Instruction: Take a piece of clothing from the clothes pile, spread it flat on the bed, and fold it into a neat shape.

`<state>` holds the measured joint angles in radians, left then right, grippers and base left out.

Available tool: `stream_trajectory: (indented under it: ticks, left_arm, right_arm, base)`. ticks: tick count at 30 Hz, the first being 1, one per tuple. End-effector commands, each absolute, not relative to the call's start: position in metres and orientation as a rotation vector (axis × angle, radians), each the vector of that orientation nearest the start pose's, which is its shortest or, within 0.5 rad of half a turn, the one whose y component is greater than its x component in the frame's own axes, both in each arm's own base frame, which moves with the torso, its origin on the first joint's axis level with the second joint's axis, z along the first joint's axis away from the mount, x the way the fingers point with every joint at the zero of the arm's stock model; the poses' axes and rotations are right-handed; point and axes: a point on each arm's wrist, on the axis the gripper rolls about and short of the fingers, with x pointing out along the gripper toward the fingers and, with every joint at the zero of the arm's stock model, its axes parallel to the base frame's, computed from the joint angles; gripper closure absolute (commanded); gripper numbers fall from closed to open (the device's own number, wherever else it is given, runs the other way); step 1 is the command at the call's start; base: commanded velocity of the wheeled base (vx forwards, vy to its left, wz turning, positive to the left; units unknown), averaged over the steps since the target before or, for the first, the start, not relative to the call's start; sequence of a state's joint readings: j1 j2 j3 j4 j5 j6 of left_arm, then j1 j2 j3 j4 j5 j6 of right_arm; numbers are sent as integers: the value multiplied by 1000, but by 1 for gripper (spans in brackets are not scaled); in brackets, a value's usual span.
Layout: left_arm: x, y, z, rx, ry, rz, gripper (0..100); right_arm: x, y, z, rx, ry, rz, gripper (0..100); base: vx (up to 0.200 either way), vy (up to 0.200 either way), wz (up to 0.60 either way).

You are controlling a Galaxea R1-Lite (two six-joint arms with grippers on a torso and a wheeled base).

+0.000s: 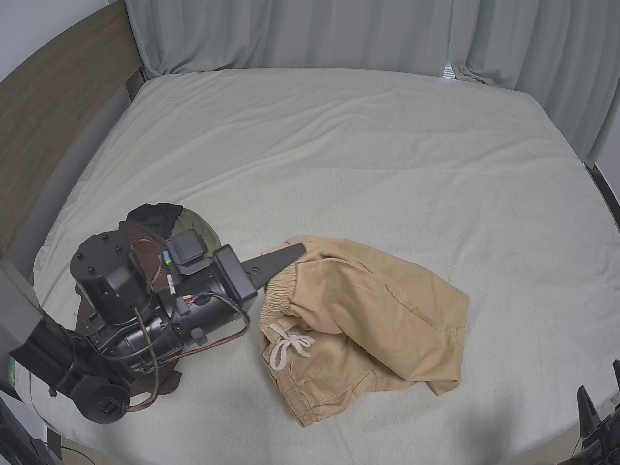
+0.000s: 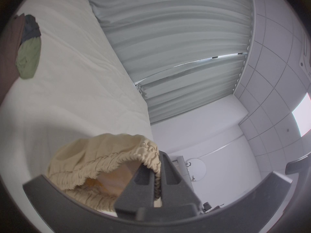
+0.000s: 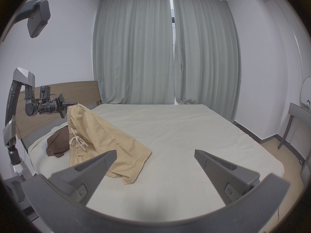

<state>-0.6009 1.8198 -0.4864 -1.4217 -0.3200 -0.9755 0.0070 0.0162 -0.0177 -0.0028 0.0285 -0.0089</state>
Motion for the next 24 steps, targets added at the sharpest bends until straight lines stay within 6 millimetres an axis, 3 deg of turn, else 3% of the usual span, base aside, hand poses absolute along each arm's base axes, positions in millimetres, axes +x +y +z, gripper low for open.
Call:
stream_trajectory:
  ticks: [1,12,24]
  left_arm:
    - [236,-143,139,-898,337,-825,100]
    - [254,-109,116,-727,281,-747,100]
    - [264,-81,113,-663,249,-708,100]
  right_arm:
    - [-23,0,76,-9,-3,37,0]
    - [-23,0,76,-17,-3,37,0]
    - [-23,0,76,-12,-3,37,0]
  base:
    - [0,0,0]
    - [0,0,0]
    - [0,0,0]
